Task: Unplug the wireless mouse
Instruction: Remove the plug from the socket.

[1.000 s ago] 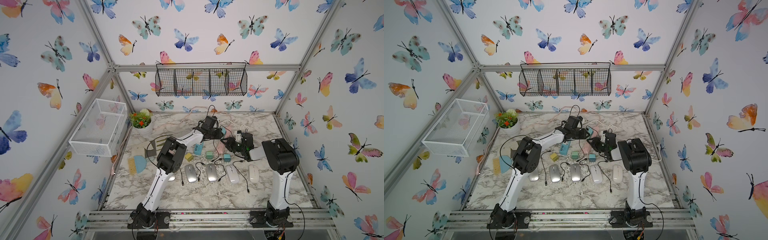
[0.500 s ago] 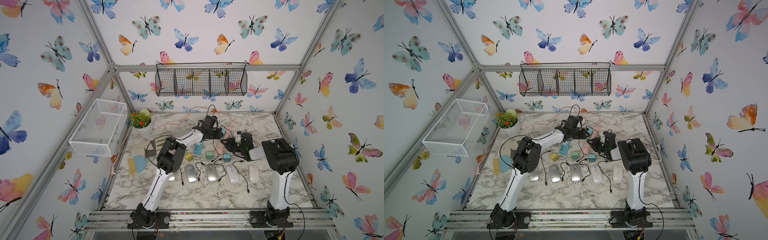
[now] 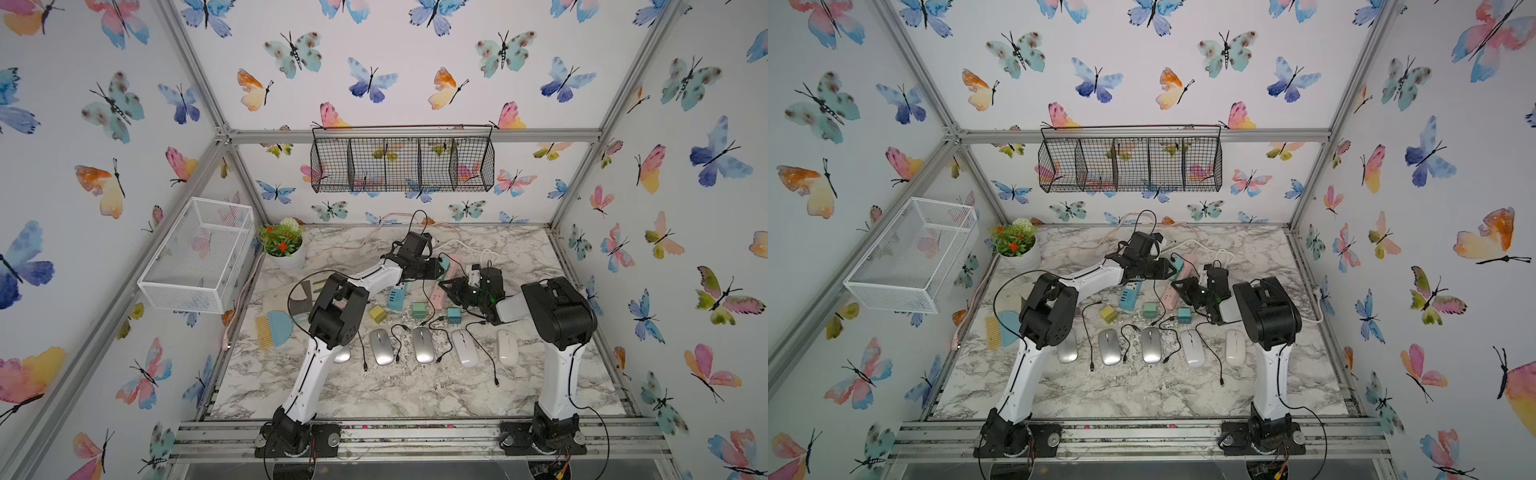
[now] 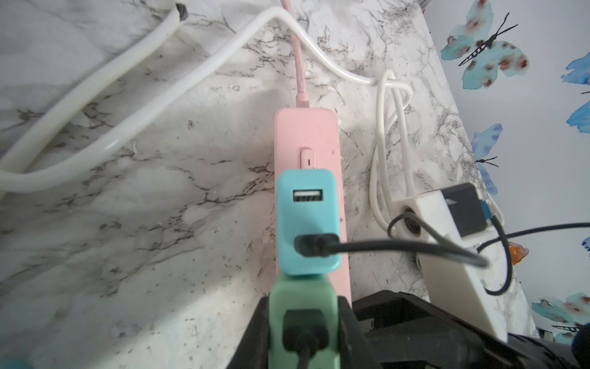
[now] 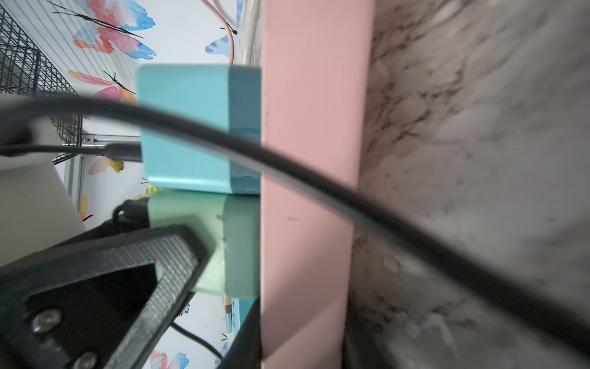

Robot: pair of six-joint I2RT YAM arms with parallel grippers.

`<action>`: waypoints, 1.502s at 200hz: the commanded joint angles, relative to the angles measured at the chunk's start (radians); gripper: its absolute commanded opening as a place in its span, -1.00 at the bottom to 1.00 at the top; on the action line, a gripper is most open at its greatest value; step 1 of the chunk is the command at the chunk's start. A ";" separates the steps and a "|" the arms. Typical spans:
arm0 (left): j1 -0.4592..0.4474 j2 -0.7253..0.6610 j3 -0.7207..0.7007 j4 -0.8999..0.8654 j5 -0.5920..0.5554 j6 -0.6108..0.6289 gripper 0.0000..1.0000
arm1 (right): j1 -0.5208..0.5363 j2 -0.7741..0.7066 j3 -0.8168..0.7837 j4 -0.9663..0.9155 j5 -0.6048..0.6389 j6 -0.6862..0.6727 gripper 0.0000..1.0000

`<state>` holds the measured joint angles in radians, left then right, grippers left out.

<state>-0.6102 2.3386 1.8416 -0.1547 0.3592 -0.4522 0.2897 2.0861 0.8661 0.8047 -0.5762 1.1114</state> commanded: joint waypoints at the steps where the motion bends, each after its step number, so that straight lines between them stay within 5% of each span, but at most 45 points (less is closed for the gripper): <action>1: -0.025 -0.107 0.030 -0.084 -0.110 0.101 -1.00 | -0.020 0.005 -0.022 -0.058 0.104 0.002 -0.58; 23: -0.083 -0.132 0.046 -0.128 -0.288 0.198 -1.00 | -0.020 0.006 -0.017 -0.065 0.104 0.002 -0.60; 70: 0.032 -0.135 -0.062 0.075 0.114 -0.072 -1.00 | -0.020 0.008 -0.019 -0.077 0.109 0.002 -0.63; 111: -0.028 -0.158 0.000 -0.088 -0.138 0.126 -1.00 | -0.020 0.012 -0.015 -0.080 0.109 -0.001 -0.63; 143: -0.016 -0.206 -0.052 -0.075 -0.063 0.096 -1.00 | -0.020 0.026 -0.001 -0.076 0.087 -0.018 -0.59; 173: -0.016 -0.335 -0.161 -0.014 -0.034 0.082 -1.00 | -0.020 0.009 -0.005 -0.057 0.070 -0.033 -0.17; 201: -0.016 -0.452 -0.207 -0.009 -0.018 0.076 -1.00 | -0.020 -0.035 -0.014 -0.057 0.074 -0.036 -0.01; 300: -0.019 -0.642 -0.329 -0.025 -0.007 0.083 -1.00 | -0.020 -0.103 -0.055 -0.203 0.136 -0.114 -0.08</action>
<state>-0.6250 1.7432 1.5356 -0.1795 0.3355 -0.3809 0.2745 1.9930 0.8349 0.6872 -0.4847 1.0370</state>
